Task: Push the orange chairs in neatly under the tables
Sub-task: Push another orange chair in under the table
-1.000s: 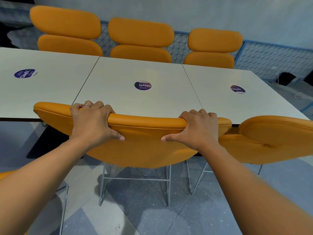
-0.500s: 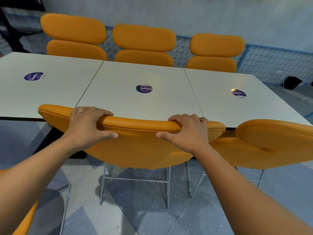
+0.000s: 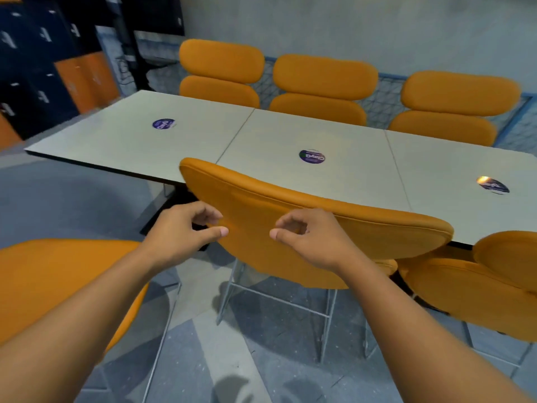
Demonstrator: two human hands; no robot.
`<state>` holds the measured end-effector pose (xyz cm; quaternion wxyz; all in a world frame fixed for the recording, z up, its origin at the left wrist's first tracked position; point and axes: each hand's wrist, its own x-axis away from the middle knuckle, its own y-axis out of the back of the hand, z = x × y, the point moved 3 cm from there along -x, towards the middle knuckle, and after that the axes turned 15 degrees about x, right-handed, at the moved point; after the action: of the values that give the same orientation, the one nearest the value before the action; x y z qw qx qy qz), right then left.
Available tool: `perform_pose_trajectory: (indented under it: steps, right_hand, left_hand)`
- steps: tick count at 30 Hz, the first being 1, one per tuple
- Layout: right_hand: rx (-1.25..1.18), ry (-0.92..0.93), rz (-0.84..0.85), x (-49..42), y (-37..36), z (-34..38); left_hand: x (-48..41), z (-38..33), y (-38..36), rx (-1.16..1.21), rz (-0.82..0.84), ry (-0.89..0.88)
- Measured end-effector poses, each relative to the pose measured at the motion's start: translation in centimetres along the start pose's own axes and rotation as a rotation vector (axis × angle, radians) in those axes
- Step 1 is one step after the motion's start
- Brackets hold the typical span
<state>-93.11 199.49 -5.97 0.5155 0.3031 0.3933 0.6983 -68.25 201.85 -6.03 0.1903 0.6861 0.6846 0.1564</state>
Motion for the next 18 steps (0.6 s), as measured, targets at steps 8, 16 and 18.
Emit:
perform_pose_trajectory:
  steps: [8,16,18]
  right_hand:
    - [0.058,0.045,0.295,4.3,-10.3,5.4]
    - [0.050,0.122,0.430,13.1,-17.5,13.3]
    - [0.071,0.141,0.443,15.4,-19.0,15.1]
  left_hand:
    - [12.4,5.2,3.5,0.048,-0.046,0.161]
    - [27.1,10.4,8.9,0.087,-0.147,0.253]
    - [30.7,11.4,10.3,0.086,-0.161,0.270]
